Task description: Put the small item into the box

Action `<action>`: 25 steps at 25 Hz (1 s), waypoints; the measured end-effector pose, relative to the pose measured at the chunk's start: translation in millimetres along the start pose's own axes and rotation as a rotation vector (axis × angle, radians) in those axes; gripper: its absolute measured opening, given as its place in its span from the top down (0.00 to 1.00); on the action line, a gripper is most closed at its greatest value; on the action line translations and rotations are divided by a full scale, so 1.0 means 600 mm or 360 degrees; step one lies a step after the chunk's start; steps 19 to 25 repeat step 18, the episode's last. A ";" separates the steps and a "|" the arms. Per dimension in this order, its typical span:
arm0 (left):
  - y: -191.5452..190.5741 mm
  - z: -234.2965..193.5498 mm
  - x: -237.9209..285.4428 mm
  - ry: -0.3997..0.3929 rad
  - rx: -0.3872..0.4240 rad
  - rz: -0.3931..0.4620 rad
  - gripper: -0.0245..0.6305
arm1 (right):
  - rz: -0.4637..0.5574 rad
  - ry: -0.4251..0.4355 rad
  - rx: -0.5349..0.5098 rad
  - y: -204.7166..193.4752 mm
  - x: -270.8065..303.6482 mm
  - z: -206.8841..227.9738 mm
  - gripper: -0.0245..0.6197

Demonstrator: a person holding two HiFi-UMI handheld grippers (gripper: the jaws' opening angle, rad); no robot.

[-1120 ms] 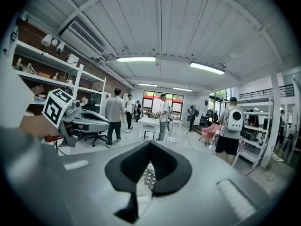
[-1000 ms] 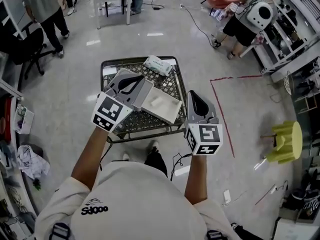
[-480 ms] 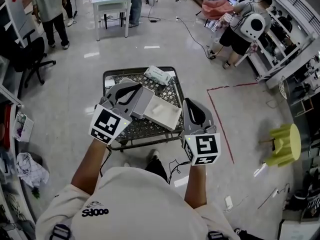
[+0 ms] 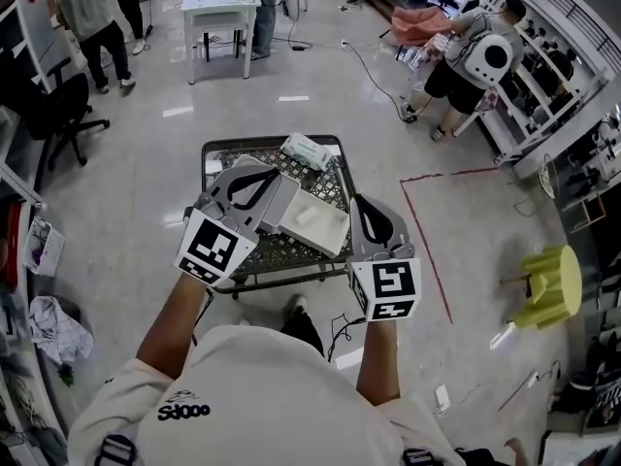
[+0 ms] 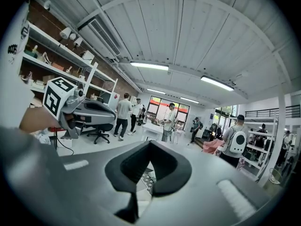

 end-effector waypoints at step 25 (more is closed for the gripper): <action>-0.008 0.015 -0.004 -0.0044 -0.0018 -0.0004 0.95 | -0.0010 0.0042 0.0007 -0.009 -0.005 -0.018 0.95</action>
Point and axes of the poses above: the fingertips, and each gripper's own axes: x forward along the fingers, z to its right, y out of its top, the point moved 3 cm from there along -x, backward along the fingers, and after that the axes turned 8 degrees about -z, right-handed, at the moved point
